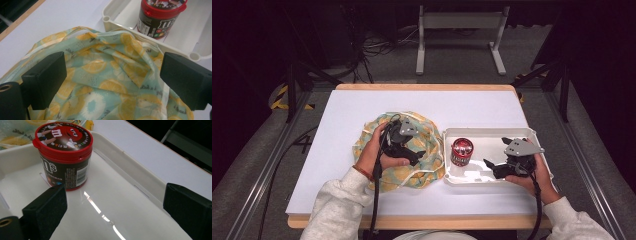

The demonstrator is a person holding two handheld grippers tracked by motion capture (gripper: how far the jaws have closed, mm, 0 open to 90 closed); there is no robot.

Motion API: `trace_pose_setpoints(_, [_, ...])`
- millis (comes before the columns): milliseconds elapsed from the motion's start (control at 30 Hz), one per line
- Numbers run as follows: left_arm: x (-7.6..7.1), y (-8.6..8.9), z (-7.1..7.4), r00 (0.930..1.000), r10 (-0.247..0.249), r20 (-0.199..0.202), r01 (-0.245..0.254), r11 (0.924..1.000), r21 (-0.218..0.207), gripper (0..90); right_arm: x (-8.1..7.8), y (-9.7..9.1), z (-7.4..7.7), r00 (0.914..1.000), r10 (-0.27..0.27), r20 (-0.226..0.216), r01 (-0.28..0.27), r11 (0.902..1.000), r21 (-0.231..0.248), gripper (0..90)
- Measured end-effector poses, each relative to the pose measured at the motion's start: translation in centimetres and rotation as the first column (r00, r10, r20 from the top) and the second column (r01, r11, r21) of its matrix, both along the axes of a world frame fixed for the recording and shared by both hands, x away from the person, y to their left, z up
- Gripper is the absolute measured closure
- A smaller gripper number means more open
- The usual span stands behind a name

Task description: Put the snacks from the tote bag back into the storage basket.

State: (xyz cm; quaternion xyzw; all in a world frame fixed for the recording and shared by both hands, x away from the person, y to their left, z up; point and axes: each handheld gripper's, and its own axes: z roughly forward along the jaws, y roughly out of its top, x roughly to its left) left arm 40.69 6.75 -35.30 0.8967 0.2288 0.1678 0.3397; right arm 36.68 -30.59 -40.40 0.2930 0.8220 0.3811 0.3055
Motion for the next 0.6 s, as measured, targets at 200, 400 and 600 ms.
trace_pose_setpoints(200, [-0.6, 1.1, -0.3, 0.9996, -0.015, 0.022, 0.015, 0.9999, -0.001, 6.9, 0.0, 0.0, 0.0, 1.0, -0.001, 0.001, 0.001, 1.0, -0.003, 5.9])
trace_pose_setpoints(400, [-0.9, 2.1, -0.5, 0.9994, 0.0, 0.034, 0.0, 1.0, 0.006, 6.8, 0.0, 0.0, 0.0, 1.0, -0.002, 0.001, 0.002, 1.0, -0.004, 5.9])
trace_pose_setpoints(600, [-1.4, 3.6, -0.6, 0.998, 0.015, 0.061, -0.015, 0.9999, -0.004, 7.3, -0.2, -0.2, 0.1, 0.9998, -0.009, 0.019, 0.009, 0.9999, -0.009, 5.9])
